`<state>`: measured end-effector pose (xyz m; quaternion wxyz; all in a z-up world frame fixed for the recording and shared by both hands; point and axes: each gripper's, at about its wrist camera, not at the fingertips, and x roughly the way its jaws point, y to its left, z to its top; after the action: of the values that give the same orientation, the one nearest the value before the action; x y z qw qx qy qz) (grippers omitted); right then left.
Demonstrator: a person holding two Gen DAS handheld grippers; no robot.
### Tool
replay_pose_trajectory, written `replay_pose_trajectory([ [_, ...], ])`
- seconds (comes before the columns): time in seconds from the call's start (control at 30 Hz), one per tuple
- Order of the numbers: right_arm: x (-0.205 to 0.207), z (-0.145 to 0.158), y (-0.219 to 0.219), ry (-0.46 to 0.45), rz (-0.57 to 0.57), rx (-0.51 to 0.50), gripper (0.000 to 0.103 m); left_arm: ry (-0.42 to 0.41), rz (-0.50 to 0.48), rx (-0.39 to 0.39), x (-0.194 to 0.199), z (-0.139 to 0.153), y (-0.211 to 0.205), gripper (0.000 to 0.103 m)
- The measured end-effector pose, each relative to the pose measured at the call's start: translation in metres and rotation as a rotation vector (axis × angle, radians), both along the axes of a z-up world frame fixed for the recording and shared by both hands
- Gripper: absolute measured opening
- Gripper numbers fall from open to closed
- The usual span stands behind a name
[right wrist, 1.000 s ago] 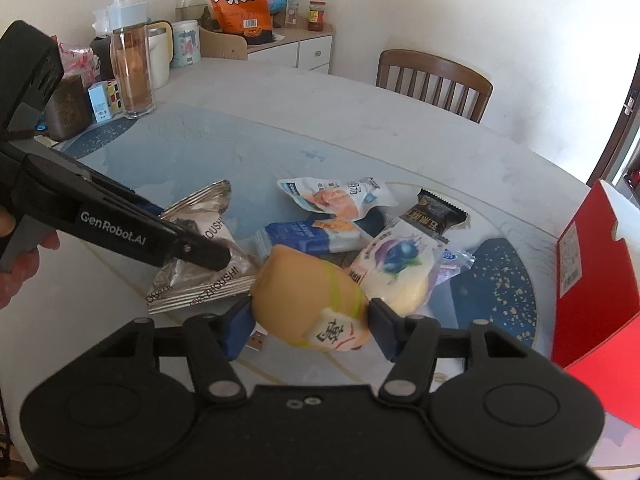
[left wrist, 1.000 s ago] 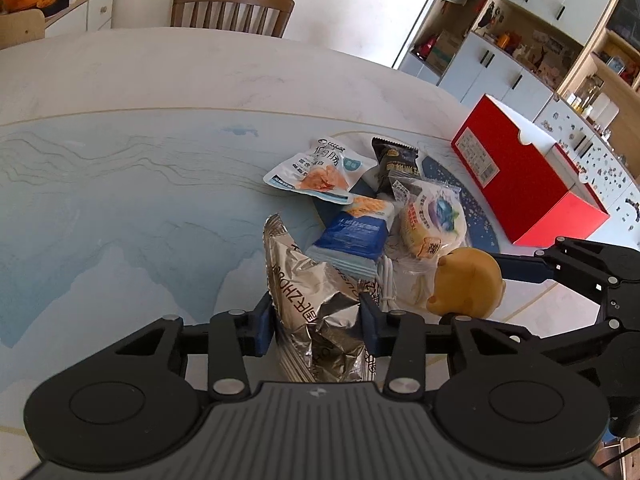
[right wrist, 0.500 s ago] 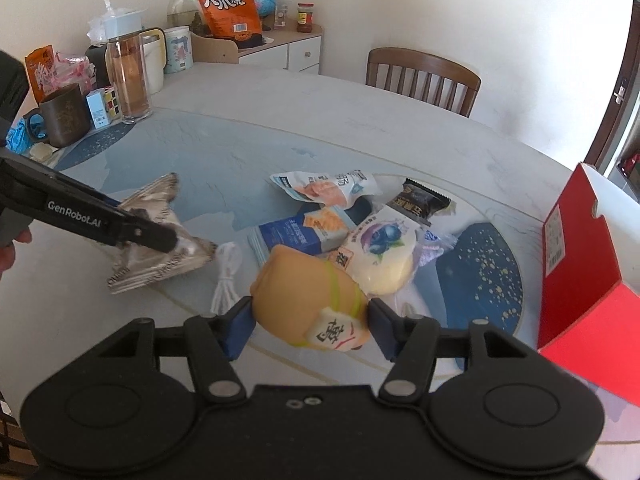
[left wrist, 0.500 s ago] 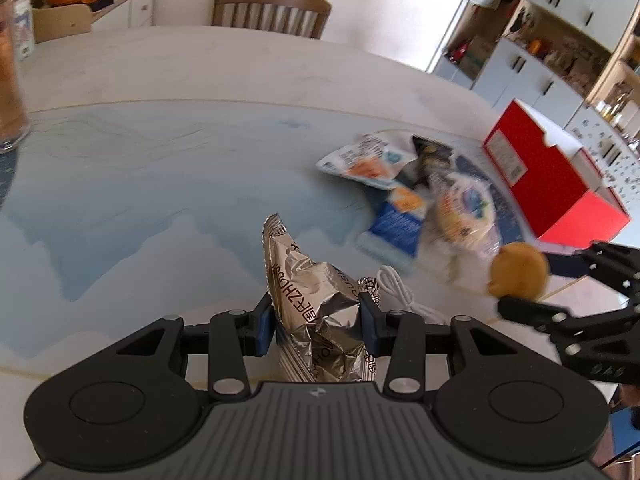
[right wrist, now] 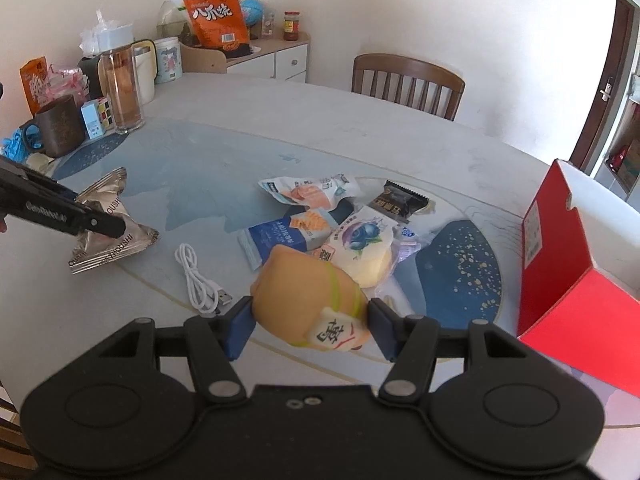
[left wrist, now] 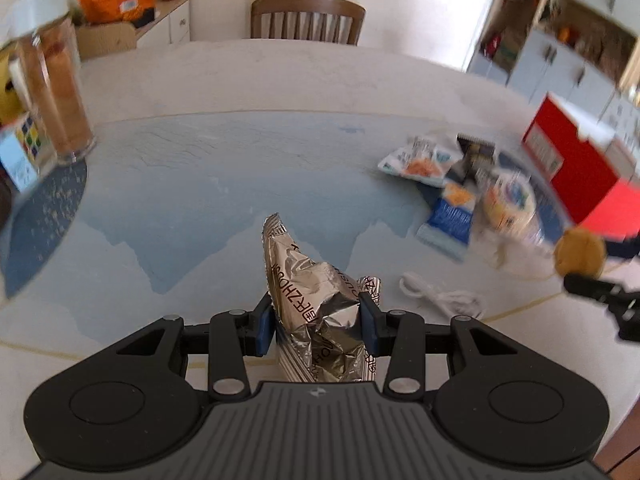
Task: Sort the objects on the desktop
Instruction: 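Carry the foil bag and yellow bun over the red shoebox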
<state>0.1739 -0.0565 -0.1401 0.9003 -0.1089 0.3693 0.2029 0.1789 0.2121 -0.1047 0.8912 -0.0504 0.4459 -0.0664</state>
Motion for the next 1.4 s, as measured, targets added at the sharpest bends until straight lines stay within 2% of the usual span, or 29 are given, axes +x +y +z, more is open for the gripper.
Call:
replay_pose_trajectory([
  [0.1,-0.003,0.006,-0.002,-0.015,-0.007,0.007,0.061,-0.024,-0.004,0.004,-0.004,0.01,-0.002,0.041],
  [0.5,-0.014,0.034,-0.023,-0.061,-0.053,0.021,0.061,-0.09,-0.099,-0.067,-0.015,0.048,-0.033,0.041],
  [0.9,-0.018,0.054,-0.06,-0.1,-0.092,0.009,0.061,-0.138,-0.22,-0.093,-0.004,0.073,-0.094,0.041],
  [1.4,-0.002,0.079,-0.137,-0.147,-0.176,0.005,0.061,-0.192,-0.342,-0.11,0.027,0.104,-0.187,0.041],
])
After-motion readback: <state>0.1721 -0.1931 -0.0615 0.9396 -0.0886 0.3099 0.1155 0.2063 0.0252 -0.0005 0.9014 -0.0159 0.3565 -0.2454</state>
